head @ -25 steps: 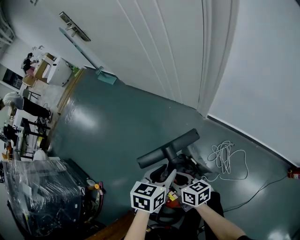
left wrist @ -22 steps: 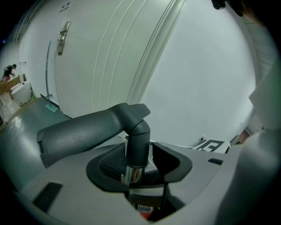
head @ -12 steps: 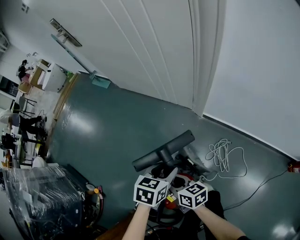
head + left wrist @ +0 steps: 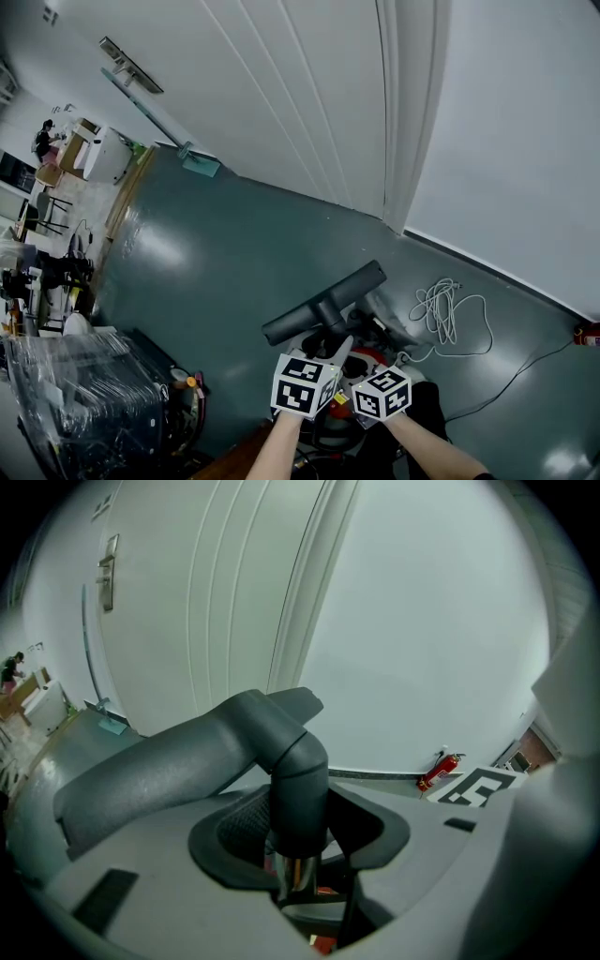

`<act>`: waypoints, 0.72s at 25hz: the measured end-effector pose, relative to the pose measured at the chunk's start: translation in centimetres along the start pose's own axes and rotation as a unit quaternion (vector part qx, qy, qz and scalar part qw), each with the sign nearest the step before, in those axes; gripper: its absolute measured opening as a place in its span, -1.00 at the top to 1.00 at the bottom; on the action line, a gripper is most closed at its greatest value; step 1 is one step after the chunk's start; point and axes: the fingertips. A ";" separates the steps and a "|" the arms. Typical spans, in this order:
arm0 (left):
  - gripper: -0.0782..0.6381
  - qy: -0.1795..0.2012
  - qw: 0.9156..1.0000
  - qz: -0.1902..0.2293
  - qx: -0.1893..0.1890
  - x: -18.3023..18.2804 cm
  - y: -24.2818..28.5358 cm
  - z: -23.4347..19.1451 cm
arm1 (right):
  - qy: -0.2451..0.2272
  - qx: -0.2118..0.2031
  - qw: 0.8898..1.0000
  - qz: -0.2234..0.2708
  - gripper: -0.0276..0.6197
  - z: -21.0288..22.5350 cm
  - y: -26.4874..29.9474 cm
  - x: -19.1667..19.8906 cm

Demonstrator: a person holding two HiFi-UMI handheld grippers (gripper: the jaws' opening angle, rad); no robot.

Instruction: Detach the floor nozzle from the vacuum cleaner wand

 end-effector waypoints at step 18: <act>0.27 -0.045 0.999 -0.021 -0.005 -0.3 -0.1 -0.7 | -0.005 0.003 1.000 -0.017 0.47 0.1 0.2 0.9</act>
Point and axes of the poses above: the fingertips, and each gripper's own axes: y forward along the fingers, z to its right, x out of its underside, and after that the axes turned 3 degrees about x, right-handed
